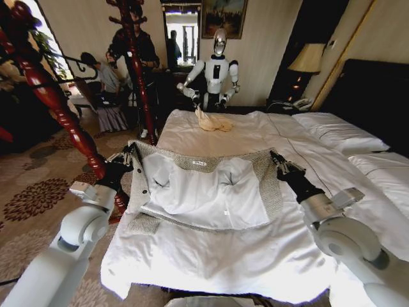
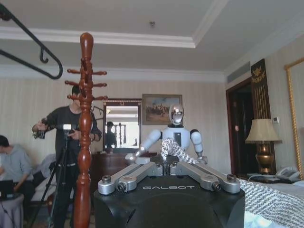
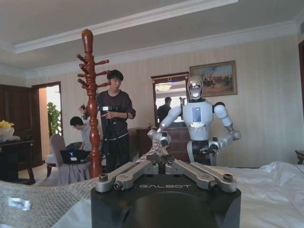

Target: Pick up the clothes from the bed and hang them on the clothes hanger.

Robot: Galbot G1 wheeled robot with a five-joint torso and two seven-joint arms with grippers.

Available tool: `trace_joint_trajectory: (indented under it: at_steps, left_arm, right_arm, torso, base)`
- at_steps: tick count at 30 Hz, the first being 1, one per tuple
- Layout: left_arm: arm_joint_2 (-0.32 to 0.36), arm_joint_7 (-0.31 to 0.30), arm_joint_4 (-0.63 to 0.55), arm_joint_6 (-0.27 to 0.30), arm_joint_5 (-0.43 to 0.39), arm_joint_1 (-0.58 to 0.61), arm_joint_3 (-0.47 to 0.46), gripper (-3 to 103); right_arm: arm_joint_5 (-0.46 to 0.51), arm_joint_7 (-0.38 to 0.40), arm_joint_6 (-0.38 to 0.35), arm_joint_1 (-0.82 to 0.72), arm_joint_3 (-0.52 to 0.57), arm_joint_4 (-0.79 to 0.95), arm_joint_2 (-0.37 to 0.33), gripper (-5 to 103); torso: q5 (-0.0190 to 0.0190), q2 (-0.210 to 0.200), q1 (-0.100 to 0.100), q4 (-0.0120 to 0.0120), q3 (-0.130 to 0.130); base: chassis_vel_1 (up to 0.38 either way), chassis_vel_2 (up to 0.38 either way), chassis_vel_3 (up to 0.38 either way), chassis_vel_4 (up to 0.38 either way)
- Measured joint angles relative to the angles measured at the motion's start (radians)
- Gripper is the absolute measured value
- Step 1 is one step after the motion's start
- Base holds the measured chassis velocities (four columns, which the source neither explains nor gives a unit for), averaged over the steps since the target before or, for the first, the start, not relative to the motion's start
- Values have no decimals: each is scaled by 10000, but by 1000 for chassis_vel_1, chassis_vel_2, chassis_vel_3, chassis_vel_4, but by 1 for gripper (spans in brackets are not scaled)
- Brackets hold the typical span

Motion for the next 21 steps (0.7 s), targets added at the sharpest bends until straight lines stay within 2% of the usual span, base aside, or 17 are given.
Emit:
trace_joint_trajectory:
  at_steps: [7, 11, 14, 15, 16, 17, 19, 20, 21]
  left_arm:
    - [-428, -330, 194, 335, 145, 268, 212, 2]
    - [-867, -314, 651, 435, 1184, 592, 725, 2]
    - [-1178, -522, 869, 415, 1513, 733, 1034, 2]
    - [-1290, -616, 915, 409, 1550, 749, 1115, -1]
    - [-1371, -736, 961, 408, 1563, 749, 1164, 3]
    - [-1371, -736, 961, 408, 1563, 749, 1164, 3]
    - [-1418, -1025, 1036, 397, 1564, 731, 1192, 14]
    - [-1406, -1119, 1040, 379, 1551, 732, 1180, 14]
    - [-1374, -1185, 1029, 351, 1504, 734, 1126, 19]
  right_arm:
    - [-493, -290, 23, -566, -52, 140, 241, 1]
    - [-946, -289, -27, -847, -188, 147, 508, 1]
    - [-1315, -227, -74, -931, -475, 36, 763, 1]
    - [-1416, -222, -75, -958, -565, 12, 855, 1]
    - [-1442, -227, -69, -973, -626, 11, 910, 1]
    - [-1442, -227, -69, -973, -626, 11, 910, 1]
    - [-1337, -346, 43, -949, -668, 63, 930, 1]
    - [-1248, -456, 118, -884, -669, 114, 915, 1]
    - [-1147, -563, 184, -797, -669, 166, 890, 1]
  torso:
    - [1, 1, 0, -1, 0]
    - [-2, 1, 2, 0, 0]
    - [0, 0, 1, -1, 1]
    - [0, 1, 1, -1, 1]
    - [2, 0, 1, -3, 0]
    - [2, 0, 1, -3, 0]
    - [1, 0, 1, -3, 1]
    - [-1, 0, 1, -1, 1]
    - [-3, 0, 2, 0, 1]
  base:
    - [0, 0, 0, 0]
    - [0, 0, 0, 0]
    - [0, 0, 0, 0]
    - [0, 0, 0, 0]
    - [0, 0, 0, 0]
    - [0, 0, 0, 0]
    - [0, 0, 0, 0]
    - [0, 0, 0, 0]
    - [0, 0, 0, 0]
